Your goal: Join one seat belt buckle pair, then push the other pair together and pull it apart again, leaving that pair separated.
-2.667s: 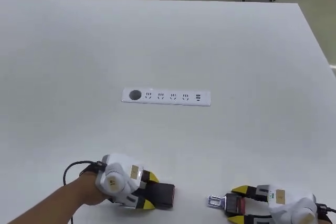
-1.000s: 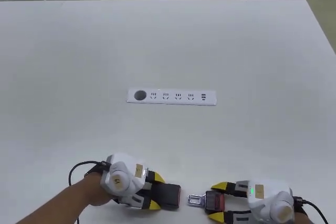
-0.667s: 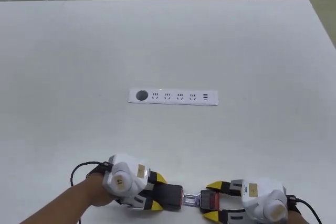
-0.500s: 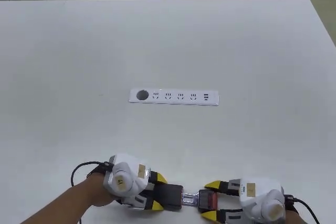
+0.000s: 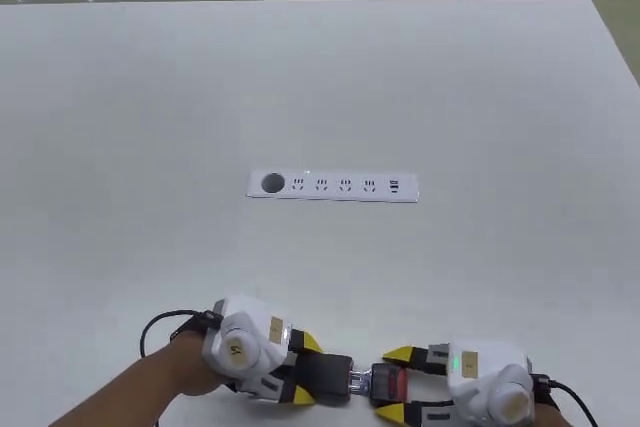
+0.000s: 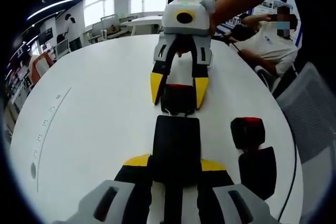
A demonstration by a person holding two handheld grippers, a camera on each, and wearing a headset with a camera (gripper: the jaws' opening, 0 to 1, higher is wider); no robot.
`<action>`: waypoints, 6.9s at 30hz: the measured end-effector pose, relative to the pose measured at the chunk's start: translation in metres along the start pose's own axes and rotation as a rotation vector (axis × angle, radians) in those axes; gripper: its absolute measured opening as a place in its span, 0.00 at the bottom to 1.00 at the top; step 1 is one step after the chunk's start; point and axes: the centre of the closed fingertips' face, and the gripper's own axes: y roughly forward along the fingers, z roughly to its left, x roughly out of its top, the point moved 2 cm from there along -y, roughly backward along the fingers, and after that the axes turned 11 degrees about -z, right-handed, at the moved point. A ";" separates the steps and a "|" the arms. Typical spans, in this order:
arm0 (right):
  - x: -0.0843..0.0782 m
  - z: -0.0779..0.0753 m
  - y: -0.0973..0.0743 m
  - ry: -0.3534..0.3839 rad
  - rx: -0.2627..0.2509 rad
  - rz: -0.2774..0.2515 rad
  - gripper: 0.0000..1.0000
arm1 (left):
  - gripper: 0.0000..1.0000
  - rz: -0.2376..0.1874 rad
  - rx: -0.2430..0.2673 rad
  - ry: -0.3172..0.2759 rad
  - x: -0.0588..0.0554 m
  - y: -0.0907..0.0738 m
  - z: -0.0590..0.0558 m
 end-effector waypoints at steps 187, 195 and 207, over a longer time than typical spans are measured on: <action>-0.042 -0.005 -0.098 0.000 -0.112 0.161 0.53 | 0.56 0.053 0.005 -0.083 0.017 0.007 -0.009; -0.022 -0.003 -0.099 0.047 -0.216 0.093 0.67 | 0.70 0.041 0.039 -0.117 0.029 -0.001 -0.011; 0.017 -0.008 -0.104 0.160 -0.501 -0.063 0.72 | 0.88 -0.124 0.267 -0.298 0.062 -0.030 -0.015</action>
